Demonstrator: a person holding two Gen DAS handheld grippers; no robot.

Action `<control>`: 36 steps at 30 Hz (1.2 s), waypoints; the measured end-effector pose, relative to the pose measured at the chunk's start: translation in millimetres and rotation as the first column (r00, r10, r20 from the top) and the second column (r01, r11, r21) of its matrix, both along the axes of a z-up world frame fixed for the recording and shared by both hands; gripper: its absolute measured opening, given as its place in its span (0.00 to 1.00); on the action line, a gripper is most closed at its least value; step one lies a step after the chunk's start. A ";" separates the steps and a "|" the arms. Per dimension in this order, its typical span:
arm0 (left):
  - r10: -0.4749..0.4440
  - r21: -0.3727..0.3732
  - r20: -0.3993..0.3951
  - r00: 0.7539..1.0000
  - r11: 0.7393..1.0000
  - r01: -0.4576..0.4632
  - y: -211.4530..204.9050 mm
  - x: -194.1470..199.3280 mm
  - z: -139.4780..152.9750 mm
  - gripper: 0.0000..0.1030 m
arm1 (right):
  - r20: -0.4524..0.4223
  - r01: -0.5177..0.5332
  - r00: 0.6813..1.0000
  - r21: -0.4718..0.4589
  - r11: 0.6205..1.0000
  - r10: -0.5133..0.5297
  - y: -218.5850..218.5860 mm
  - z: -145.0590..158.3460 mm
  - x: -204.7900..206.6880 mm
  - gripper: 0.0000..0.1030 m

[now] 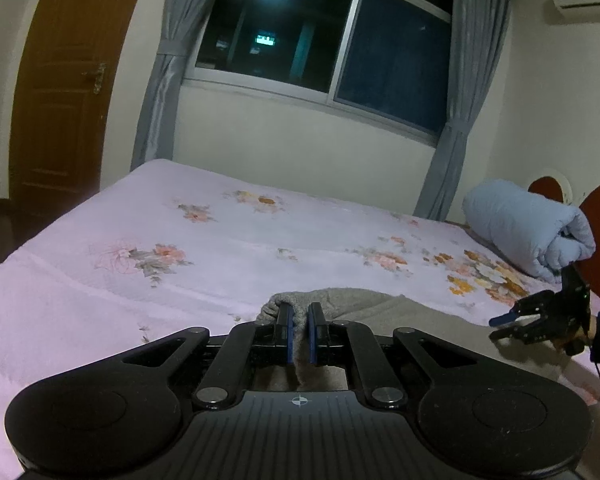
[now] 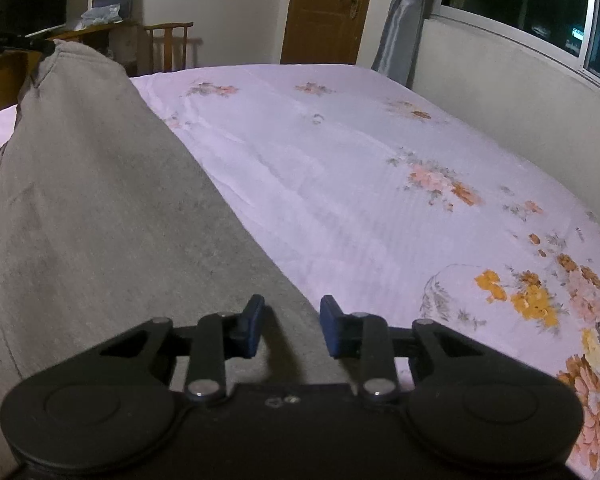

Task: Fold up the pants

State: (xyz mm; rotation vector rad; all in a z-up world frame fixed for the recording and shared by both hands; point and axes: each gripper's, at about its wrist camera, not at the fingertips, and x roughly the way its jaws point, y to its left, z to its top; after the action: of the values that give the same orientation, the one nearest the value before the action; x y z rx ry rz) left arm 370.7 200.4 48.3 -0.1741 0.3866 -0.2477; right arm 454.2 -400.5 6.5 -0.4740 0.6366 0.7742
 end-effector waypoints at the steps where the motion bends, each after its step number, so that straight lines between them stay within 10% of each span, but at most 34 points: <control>1: 0.001 -0.002 0.000 1.000 1.000 -0.001 -0.2 0.4 0.9 0.07 | -0.006 -0.002 1.000 0.001 1.000 0.002 0.1 0.3 0.2 0.26; 7: 0.006 0.009 -0.008 1.000 1.000 -0.005 -5.6 3.2 2.6 0.07 | -0.046 0.008 0.999 -0.027 1.000 -0.009 1.5 -9.3 9.3 0.26; 13: 0.021 0.018 -0.043 0.999 1.000 -0.020 -6.5 9.4 -1.9 0.07 | -0.075 0.010 0.997 -0.088 0.996 -0.017 6.4 -16.7 7.3 0.00; 36: -0.009 -0.013 -0.112 0.994 1.000 0.008 9.4 21.4 -19.0 0.07 | 0.061 0.095 0.994 -0.079 0.992 -0.090 -0.9 61.6 -110.5 0.00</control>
State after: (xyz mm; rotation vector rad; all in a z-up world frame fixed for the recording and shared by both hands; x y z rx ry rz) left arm 392.0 209.8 29.2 -0.1990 0.4973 -0.2496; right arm 343.7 -401.4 68.2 -0.5359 0.6341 0.6463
